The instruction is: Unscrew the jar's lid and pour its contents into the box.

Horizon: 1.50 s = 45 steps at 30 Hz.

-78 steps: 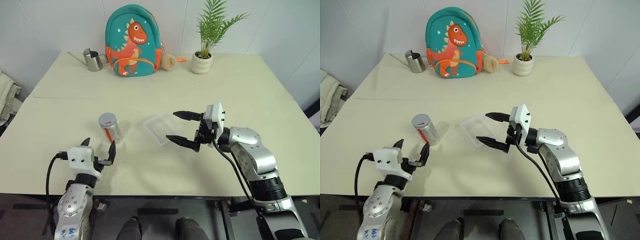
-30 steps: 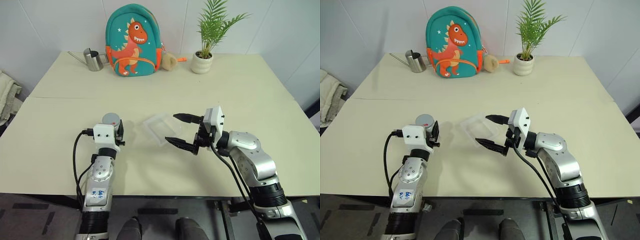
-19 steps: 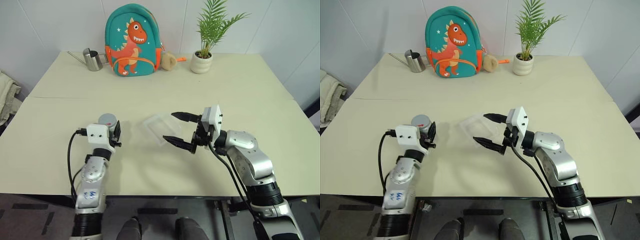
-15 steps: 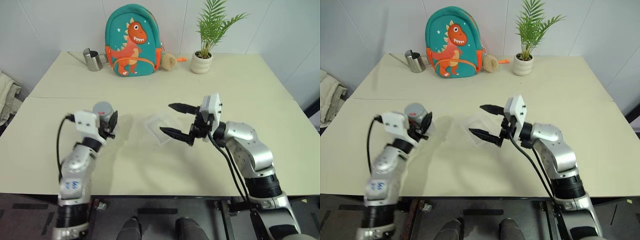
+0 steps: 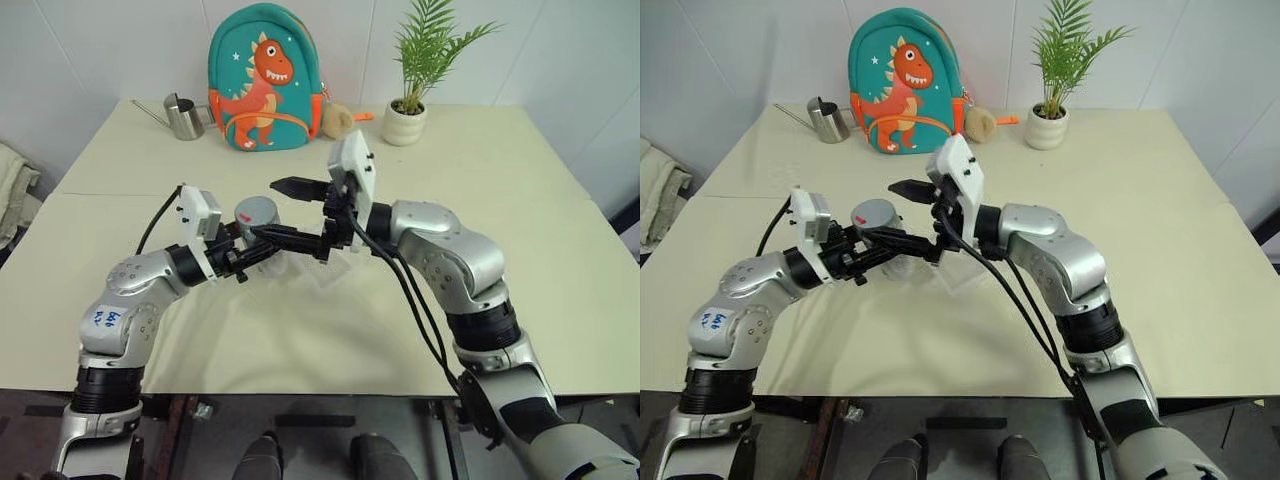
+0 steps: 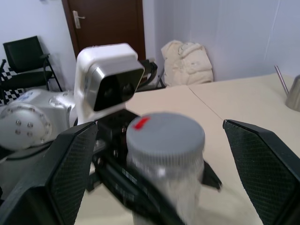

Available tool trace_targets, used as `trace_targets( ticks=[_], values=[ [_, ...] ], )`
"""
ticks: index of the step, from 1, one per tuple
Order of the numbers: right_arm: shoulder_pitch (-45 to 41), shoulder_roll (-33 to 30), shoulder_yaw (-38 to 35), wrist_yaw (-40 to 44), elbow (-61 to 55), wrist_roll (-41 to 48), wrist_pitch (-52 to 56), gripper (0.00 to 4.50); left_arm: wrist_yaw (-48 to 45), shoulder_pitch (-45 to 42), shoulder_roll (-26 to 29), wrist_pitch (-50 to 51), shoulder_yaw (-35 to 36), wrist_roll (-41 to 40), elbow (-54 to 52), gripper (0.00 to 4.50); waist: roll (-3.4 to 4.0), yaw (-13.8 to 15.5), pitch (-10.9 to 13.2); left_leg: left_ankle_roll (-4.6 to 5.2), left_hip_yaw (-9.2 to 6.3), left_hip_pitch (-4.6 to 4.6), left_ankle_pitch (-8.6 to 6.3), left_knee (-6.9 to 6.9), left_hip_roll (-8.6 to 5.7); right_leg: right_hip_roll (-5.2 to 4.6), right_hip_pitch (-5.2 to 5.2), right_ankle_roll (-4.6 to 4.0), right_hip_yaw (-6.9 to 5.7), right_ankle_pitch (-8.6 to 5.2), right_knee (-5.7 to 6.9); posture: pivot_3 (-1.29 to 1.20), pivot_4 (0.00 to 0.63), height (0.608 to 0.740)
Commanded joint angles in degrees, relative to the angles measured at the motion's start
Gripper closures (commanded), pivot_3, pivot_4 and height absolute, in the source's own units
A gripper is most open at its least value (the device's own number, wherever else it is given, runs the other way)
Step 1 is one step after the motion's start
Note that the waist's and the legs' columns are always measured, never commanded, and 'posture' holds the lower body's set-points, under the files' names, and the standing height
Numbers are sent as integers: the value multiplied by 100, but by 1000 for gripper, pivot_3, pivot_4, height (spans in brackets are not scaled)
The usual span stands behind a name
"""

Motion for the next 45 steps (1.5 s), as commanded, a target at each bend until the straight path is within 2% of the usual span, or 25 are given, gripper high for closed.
trace_targets(
  ticks=[1, 13, 16, 20, 24, 27, 31, 35, 40, 45],
  values=[
    [-125, 114, 50, -57, -96, -10, 16, 0, -101, -101, -17, -151, -12, 11, -90, 2524, 0, -12, 0, 0, 0, 0, 0, -1, 1, 1, -1, -1, 0, 0, 0, 0, 150, 740],
    [-155, 162, 81, -93, 149, -262, -34, 0, -123, -48, -69, -179, -52, 64, -162, 2524, 0, -7, 0, 0, 1, -3, 0, -5, 1, 0, -8, -1, 0, -1, 1, 0, 150, 740],
    [-154, 161, 54, -68, 201, -331, -148, 618, -129, -23, -48, -158, -45, 63, -191, 2523, 0, -7, 0, 0, 1, -3, 0, -5, 0, -1, -9, -1, 0, -1, 1, 0, 150, 740],
    [-154, 159, -52, -29, 179, -305, -169, 1919, -182, 62, 25, -130, -26, 54, -239, 2523, 0, -10, 0, 0, 1, -3, 0, -8, 1, 0, -11, -1, 0, -1, 1, 0, 150, 740],
    [-122, 65, -80, 209, 157, -259, -249, 1919, -391, 127, 174, -62, -33, -27, -284, 2523, 0, -11, 0, 0, 1, -3, 0, -8, 1, -1, -11, -1, 0, -1, 1, 0, 150, 740],
    [-185, -77, -91, 716, 232, -147, -351, 1919, -960, 107, 229, 109, 146, -727, -479, 2523, 1, -12, 1, 0, 2, -3, 0, -9, 0, 0, -11, -2, 0, -2, 0, 0, 150, 740],
    [-722, -371, -426, 1970, 742, 781, 226, 1919, -1714, -256, 703, 861, 80, -1304, -382, 2523, 1, -19, 4, 0, 1, -6, 0, -7, 1, 1, -13, -2, -1, -2, 5, 0, 150, 740],
    [-1072, -656, -261, 2913, 1086, 862, -22, 1919, -2132, -496, 890, 912, -67, -1297, -256, 2523, 3, -16, 5, 0, 2, -3, 0, -9, 1, 0, -9, -2, -2, -3, 0, 0, 150, 740],
    [-1164, -730, -87, 3355, 1256, 691, -268, 1919, -2227, -583, 837, 840, -148, -1236, -283, 2523, 2, -46, 5, 1, 2, -8, 0, -12, 2, 1, -16, -2, -2, -4, -3, 0, 150, 740],
    [-1127, -721, -165, 3196, 1369, 571, -238, 1919, -2149, -493, 821, 738, -126, -1151, -325, 2523, 2, -75, 5, 0, 2, -22, 0, -12, 3, 1, -35, -5, -2, -7, 8, 0, 150, 740]
  ],
)
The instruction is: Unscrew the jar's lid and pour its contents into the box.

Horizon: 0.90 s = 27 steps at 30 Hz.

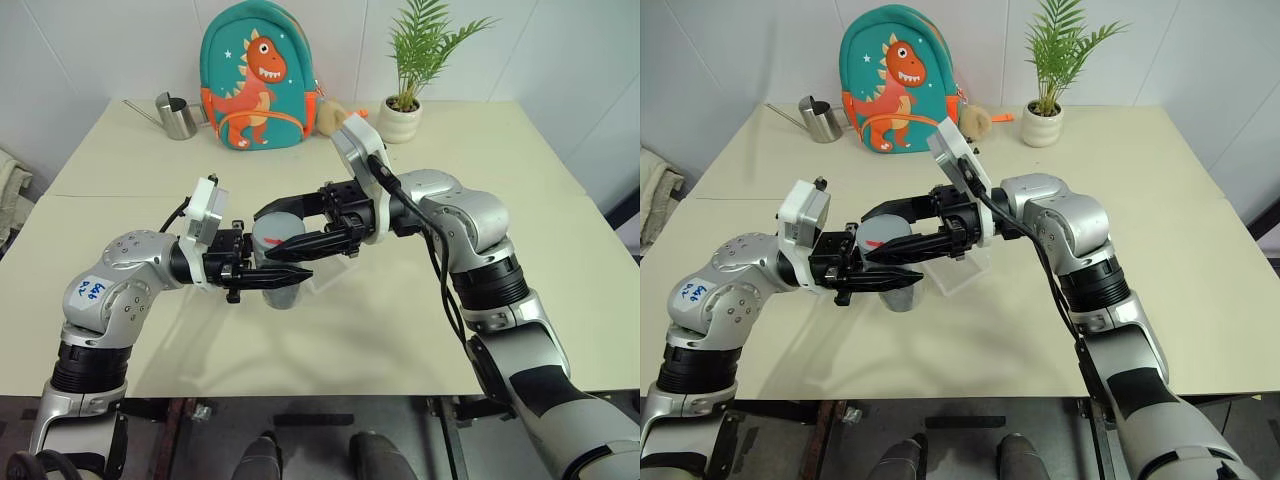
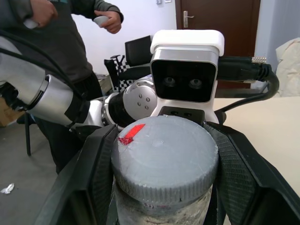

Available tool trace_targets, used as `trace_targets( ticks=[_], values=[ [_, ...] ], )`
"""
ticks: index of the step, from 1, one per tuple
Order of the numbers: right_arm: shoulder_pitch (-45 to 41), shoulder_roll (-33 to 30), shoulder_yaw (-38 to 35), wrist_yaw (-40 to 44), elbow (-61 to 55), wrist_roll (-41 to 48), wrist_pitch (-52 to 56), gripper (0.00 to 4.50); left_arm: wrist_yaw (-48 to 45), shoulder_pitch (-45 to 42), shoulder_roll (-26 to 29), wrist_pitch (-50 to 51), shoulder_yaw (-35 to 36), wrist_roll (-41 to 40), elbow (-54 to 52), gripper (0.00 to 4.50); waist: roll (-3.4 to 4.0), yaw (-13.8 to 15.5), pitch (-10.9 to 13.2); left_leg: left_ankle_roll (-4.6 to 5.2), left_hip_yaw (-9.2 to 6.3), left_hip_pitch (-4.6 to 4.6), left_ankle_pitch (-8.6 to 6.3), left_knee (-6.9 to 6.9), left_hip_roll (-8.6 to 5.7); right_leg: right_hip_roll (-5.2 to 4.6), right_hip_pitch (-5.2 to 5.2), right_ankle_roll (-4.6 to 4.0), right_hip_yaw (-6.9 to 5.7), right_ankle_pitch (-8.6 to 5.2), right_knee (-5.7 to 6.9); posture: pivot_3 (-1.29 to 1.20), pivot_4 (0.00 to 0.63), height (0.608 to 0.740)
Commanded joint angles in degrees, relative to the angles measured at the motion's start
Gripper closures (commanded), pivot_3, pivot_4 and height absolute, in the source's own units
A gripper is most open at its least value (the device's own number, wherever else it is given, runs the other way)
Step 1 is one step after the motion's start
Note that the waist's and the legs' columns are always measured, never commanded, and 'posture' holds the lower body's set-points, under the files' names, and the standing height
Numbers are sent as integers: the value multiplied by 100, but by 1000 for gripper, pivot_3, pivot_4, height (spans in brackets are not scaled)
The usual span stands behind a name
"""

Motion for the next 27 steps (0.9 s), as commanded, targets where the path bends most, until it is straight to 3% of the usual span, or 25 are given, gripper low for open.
trace_targets(
  ticks=[1, 5, 14, 27],
  values=[
    [-94, -173, -304, -78, -28, -10, -80, 1223, -27, 116, 49, -84, 201, -55, -65, 2523, 0, -9, 0, 0, 0, -3, 0, 1, 0, 0, -3, 0, 0, 0, 2, 0, 150, 740],
    [35, -258, -429, -282, -94, -13, -38, 28, 100, 241, 90, -62, 323, -30, -92, 2523, 0, -7, 0, 0, 0, -29, 0, 15, 0, -1, -27, 0, 0, 0, 12, 0, 150, 740],
    [358, -366, -700, -810, -597, 7, -52, 28, 770, 270, -8, -207, 587, 288, 177, 2523, 0, -34, 0, -1, -1, -60, 1, 46, -2, -1, -58, -1, 1, -1, 47, 0, 150, 740],
    [430, 224, -211, -1550, -758, -381, -115, 28, 753, 31, -146, -556, 255, 710, 346, 2523, 0, -46, 0, -5, -4, -59, 5, 49, -2, 1, -60, -2, 1, -1, 59, 0, 150, 740]
  ],
)
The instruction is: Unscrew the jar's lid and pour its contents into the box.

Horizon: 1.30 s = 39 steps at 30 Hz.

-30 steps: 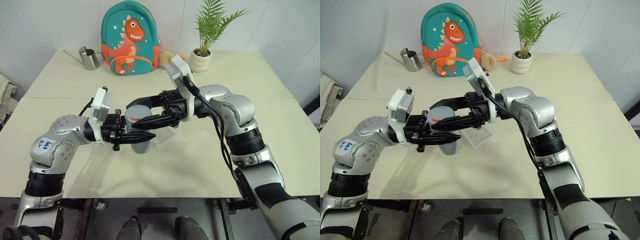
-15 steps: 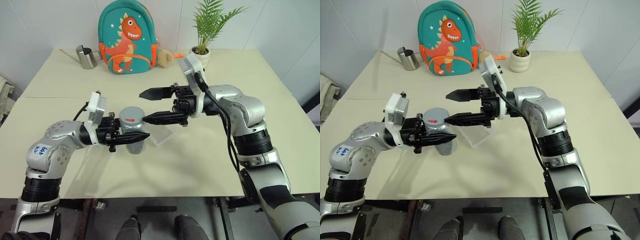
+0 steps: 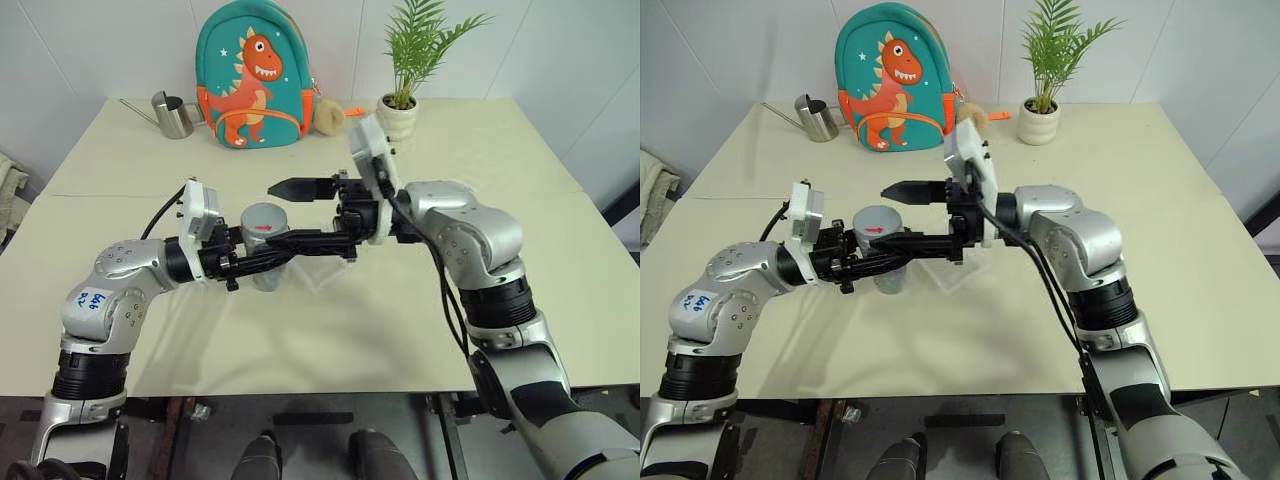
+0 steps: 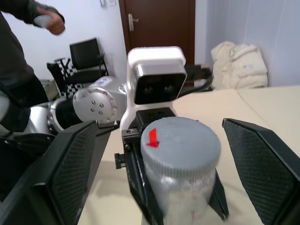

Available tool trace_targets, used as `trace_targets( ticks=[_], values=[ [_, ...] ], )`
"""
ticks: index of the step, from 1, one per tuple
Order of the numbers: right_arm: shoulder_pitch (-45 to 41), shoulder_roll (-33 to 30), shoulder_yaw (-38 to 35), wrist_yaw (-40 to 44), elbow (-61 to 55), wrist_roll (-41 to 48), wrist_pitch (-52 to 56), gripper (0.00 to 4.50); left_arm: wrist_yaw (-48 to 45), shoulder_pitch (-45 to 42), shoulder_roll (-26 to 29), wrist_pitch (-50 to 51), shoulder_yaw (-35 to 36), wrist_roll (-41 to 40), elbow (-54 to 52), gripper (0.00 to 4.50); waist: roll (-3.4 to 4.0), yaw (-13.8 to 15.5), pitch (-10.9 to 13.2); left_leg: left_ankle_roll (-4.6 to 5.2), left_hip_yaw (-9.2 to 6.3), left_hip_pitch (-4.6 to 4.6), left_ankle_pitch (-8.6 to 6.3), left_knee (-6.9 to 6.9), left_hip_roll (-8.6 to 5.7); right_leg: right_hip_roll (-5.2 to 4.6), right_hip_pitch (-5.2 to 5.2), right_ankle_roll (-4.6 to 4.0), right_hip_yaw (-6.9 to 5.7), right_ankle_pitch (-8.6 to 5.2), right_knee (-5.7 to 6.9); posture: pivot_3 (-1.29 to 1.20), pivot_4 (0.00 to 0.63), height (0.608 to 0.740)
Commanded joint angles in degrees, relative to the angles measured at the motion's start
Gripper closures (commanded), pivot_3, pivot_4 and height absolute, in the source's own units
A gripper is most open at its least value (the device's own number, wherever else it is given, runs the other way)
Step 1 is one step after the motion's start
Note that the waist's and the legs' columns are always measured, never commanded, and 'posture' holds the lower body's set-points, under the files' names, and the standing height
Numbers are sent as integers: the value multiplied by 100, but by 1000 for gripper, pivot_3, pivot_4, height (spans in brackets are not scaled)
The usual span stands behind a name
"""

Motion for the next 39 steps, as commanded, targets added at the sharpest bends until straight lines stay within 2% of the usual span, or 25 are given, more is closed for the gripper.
trace_targets(
  ticks=[1, 18, 26, 39],
  values=[
    [-170, 114, 29, -112, 69, -163, -253, 28, -30, -183, -31, -176, 50, 37, 8, 2523, 0, 2, 0, -1, 0, 0, 1, 0, -1, -1, 0, 0, 0, 0, 2, 0, 150, 740],
    [-488, 422, -98, -232, 814, -476, -705, 28, 25, 168, -256, -172, -100, -25, -404, 2523, 0, -5, 0, -5, -3, 1, 5, 4, -2, -1, -2, 0, 0, 0, 12, 0, 150, 740],
    [-460, 7, -259, 7, 1315, -593, -1009, 28, 78, 122, -412, -239, 92, -221, -487, 2523, 0, -8, 0, -4, -4, 1, 5, 5, -2, 0, -2, 0, 0, 0, 15, 0, 150, 740],
    [-251, -917, -496, 531, 1493, -471, -968, 28, -45, 237, -400, -322, 299, -246, -530, 2523, 0, 56, 0, -4, -2, -1, 5, 8, -5, -4, 1, 0, 0, 0, 9, 0, 150, 740]
  ],
)
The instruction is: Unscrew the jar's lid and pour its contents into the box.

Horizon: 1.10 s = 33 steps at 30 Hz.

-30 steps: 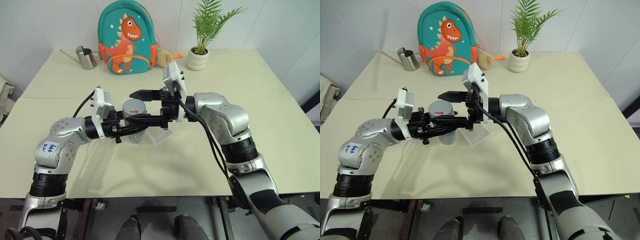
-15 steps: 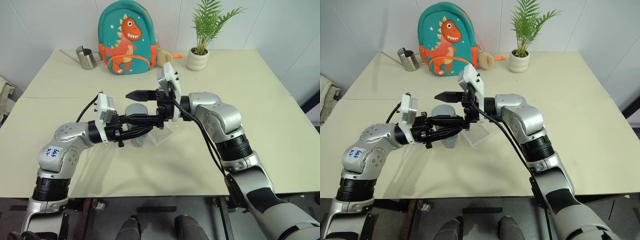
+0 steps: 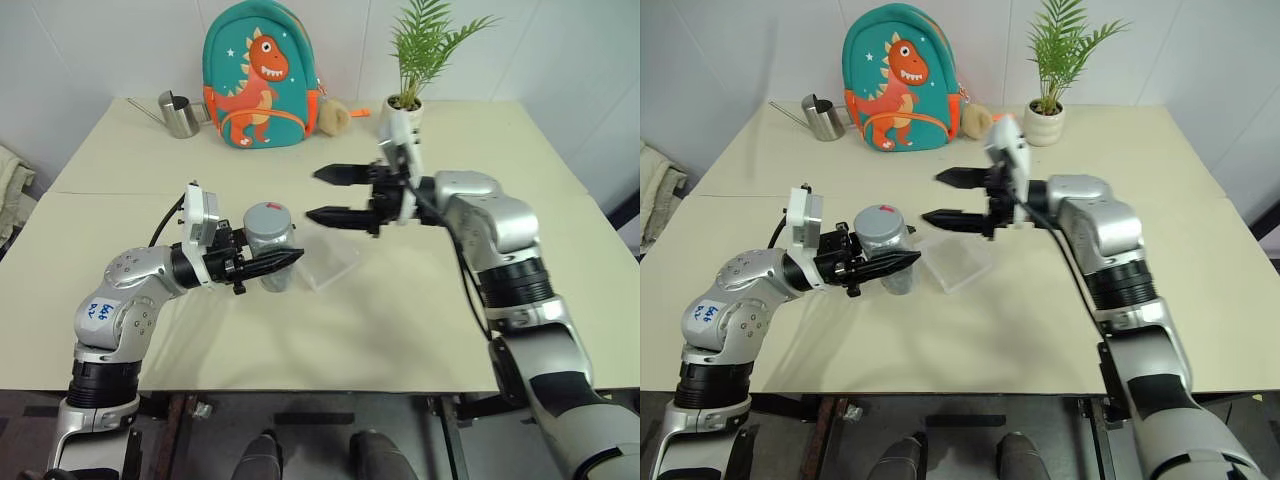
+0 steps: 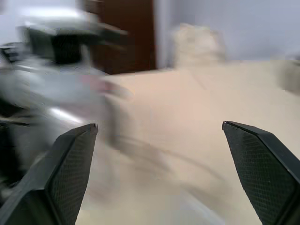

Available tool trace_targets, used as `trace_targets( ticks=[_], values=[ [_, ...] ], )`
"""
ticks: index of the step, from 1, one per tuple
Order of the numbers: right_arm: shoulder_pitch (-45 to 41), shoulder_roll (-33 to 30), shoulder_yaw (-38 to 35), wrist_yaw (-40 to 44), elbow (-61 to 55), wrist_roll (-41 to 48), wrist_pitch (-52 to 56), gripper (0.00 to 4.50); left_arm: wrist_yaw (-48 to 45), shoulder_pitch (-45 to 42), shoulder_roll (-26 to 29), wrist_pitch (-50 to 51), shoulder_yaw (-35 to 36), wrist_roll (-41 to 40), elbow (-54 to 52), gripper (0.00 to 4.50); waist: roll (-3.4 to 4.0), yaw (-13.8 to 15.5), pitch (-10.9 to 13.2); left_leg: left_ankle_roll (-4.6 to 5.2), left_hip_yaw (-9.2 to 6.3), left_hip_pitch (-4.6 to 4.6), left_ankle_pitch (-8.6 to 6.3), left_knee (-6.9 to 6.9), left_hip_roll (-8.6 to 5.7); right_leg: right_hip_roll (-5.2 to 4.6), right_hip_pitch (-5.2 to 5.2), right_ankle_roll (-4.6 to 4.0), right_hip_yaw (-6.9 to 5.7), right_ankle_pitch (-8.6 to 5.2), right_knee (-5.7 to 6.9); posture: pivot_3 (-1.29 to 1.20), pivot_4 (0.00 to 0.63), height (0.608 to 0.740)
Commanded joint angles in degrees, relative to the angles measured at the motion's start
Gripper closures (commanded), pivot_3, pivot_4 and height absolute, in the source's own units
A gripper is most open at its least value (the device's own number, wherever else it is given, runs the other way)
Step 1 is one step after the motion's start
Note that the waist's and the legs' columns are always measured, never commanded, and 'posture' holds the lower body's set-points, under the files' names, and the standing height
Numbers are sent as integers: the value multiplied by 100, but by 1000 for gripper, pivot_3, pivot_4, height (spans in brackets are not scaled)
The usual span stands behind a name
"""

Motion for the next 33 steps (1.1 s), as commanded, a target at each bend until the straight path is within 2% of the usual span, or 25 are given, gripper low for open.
trace_targets(
  ticks=[1, 6, 12, 16, 26, 33],
  values=[
    [4, -116, -164, 153, -191, 96, 50, 28, -54, -66, 41, -169, 108, -101, -147, 2523, 0, -19, 0, 0, -1, 0, 0, 0, 1, 1, 0, 0, 0, 0, 0, 0, 150, 740],
    [70, -123, -283, 268, -636, 413, 466, 28, -13, -94, 69, -251, 116, -26, -45, 2523, 0, -63, 0, 0, 0, 2, 0, -1, 3, 4, -1, 0, 1, 0, 4, 0, 150, 740],
    [213, 305, -178, -86, -1679, 945, 1119, 28, 3, -105, 86, -276, 47, 56, 19, 2523, 0, -56, 0, 0, -1, 1, 0, 0, 4, 4, -1, 0, 1, 0, 5, 0, 150, 740],
    [258, 636, 281, -510, -2048, 547, 977, 28, 5, -101, 74, -253, -10, 93, 17, 2523, 0, -55, 0, 0, -2, 2, 1, 2, 3, 3, -1, 0, 0, 0, 8, 0, 150, 740],
    [-29, 1172, 418, -1053, -1622, 242, 784, 28, 50, -4, 52, -225, -130, 73, -93, 2523, 0, -67, 0, -1, -3, 2, 2, 2, 3, 4, -2, 0, 0, 0, 10, 0, 150, 740],
    [-104, 1076, 298, -937, -1496, 268, 653, 28, 96, 53, 54, -230, -142, 60, -155, 2523, 0, -53, 0, -1, -4, 2, 2, 2, 2, 3, -2, 0, 0, 0, 11, 0, 150, 740]
  ],
)
